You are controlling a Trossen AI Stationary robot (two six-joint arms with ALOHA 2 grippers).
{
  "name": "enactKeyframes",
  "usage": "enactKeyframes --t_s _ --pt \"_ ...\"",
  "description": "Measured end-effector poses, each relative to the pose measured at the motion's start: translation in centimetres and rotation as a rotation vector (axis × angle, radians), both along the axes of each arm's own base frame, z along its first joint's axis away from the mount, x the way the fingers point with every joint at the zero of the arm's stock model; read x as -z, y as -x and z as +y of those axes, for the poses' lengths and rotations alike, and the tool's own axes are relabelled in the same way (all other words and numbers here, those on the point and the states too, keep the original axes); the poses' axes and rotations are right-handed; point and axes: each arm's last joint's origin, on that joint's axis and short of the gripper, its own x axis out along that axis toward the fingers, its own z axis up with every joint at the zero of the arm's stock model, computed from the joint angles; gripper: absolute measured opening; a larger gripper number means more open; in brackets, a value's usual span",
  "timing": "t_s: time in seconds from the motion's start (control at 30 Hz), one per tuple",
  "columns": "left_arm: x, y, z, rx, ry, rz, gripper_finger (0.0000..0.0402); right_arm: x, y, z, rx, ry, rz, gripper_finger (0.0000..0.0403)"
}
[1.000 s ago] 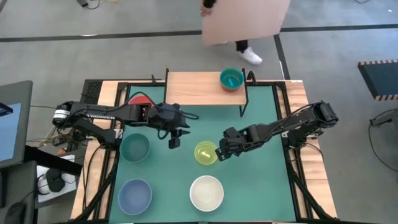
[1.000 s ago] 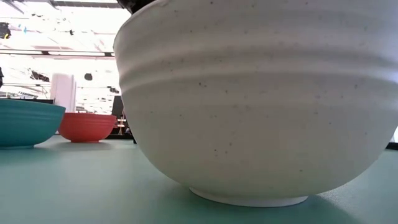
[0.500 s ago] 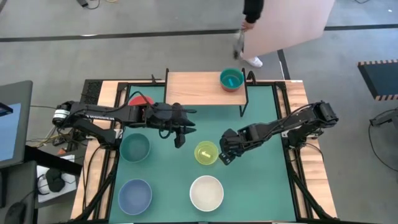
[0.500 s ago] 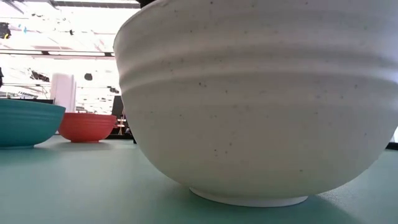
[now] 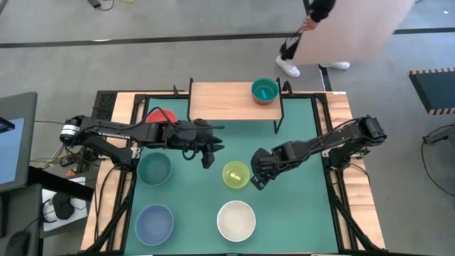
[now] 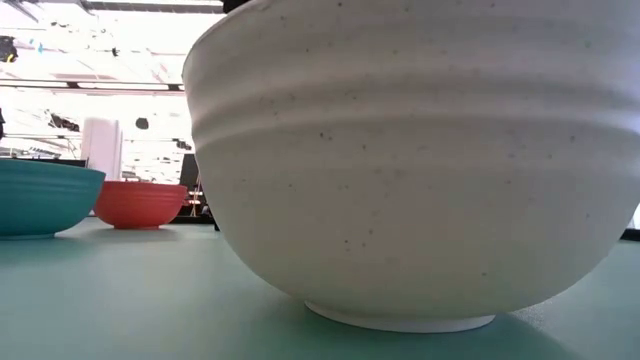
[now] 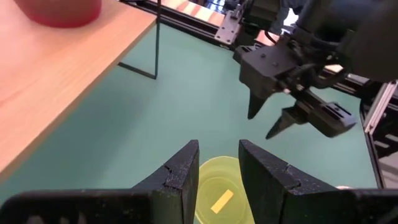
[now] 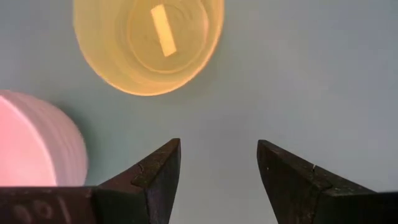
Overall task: Place and stack bowls onto a shelf
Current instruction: Stack the small light green bowl on top of the small blue bowl on the shelf
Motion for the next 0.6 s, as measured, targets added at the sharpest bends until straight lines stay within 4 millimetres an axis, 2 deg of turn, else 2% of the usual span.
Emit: enactKeyframes --t_s 0.43,0.6 --pt "-0.2 0.0 -1.4 0.008 0.052 -0.033 0.0098 0.1 0.5 0.7 0.011 0.029 0.032 0.0239" --pt "-0.1 0.1 -2.0 -0.02 0.036 -0.023 0.0098 -0.2 -0.4 0.0 0.021 0.018 -0.052 0.0239"
